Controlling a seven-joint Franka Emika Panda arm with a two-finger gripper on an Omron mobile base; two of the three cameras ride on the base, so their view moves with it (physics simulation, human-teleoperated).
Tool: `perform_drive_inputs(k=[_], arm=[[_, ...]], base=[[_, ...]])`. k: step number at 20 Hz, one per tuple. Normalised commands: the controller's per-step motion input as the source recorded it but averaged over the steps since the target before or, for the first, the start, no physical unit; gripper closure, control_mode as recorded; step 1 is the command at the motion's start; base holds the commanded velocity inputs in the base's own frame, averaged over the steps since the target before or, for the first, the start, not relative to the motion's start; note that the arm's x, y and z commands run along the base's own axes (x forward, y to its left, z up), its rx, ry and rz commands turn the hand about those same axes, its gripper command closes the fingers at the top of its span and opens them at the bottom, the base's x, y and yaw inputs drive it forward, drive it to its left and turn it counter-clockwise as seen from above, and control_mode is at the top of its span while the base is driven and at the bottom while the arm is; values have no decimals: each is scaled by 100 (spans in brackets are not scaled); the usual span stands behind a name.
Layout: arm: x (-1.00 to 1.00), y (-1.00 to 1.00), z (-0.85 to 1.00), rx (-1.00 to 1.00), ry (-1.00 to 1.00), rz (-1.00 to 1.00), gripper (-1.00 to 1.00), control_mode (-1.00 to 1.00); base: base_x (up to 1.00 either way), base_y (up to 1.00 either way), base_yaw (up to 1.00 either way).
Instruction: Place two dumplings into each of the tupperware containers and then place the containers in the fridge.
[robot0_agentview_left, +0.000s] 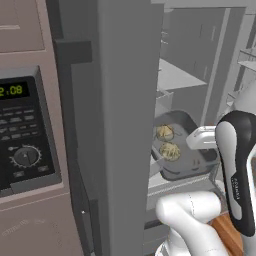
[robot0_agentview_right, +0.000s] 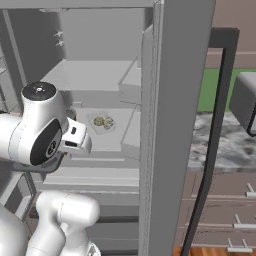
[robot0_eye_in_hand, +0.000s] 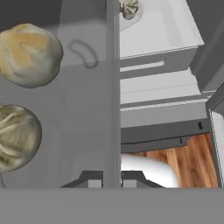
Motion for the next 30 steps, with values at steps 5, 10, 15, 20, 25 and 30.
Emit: perform_drive_inputs(k=[5,10,15,20,25,30], arm=[[0,0,0,0,0,0,100,100],[0,0,0,0,0,0,100,100],[23,0,8,0,0,0,100,-100],[98,0,28,3,0,0,100,-100],[70,0,59,4,-8,0,100,-100],[70,2,43,2,-9,0,100,-100]], base=[[42,0,6],[14,0,5],[3,0,0],[0,0,0],[0,0,0],[0,0,0]])
